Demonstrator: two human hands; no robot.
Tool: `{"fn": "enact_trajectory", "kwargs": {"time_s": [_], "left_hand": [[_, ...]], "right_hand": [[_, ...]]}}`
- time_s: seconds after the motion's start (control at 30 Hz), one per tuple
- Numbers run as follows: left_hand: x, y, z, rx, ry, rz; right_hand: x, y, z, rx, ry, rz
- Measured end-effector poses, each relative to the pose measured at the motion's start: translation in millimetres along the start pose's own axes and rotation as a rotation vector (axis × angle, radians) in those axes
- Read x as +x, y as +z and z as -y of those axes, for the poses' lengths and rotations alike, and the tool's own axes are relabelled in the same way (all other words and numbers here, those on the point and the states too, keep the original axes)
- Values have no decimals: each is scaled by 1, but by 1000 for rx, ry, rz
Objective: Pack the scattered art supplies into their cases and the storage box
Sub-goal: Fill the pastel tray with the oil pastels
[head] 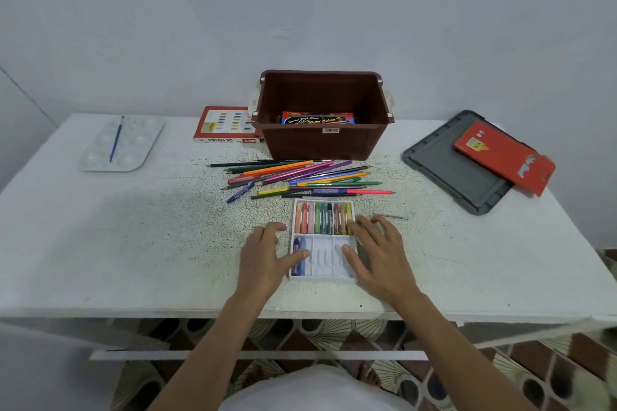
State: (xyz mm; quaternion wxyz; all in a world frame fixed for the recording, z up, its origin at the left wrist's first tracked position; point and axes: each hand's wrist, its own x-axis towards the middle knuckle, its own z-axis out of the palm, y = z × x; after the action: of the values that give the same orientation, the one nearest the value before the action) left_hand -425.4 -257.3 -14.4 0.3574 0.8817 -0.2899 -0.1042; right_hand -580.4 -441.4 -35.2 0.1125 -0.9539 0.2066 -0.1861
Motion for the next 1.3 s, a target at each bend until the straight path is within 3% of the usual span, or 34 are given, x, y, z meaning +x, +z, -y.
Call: {"fn": "enact_trajectory", "kwargs": {"time_s": [0.2,0.33,0.53,0.67,0.87,0.97,1.13,1.3], "left_hand": [[3,-5,7,2,45,23],[22,-15,19,-45,39,-107],[63,-35,46,156,-34,-286],[80,-44,51,285,-140,-297],[81,-39,51,292,-178,-303],[77,-35,49,172,-193,-363],[58,-39,15,-406,-118,-436],[42,-39,-17,-506,-2,-341]], "right_hand": [[0,-1,1,-6,0,1],[0,1,0,0,-2,0],[1,2,-1,-13,-13,2],[0,2,-1,-28,-15,22],[1,3,-1,-27,-9,34],[1,2,-1,-20,-5,20],[0,2,0,-15,-2,3],[0,2,0,-22,-3,12]]}}
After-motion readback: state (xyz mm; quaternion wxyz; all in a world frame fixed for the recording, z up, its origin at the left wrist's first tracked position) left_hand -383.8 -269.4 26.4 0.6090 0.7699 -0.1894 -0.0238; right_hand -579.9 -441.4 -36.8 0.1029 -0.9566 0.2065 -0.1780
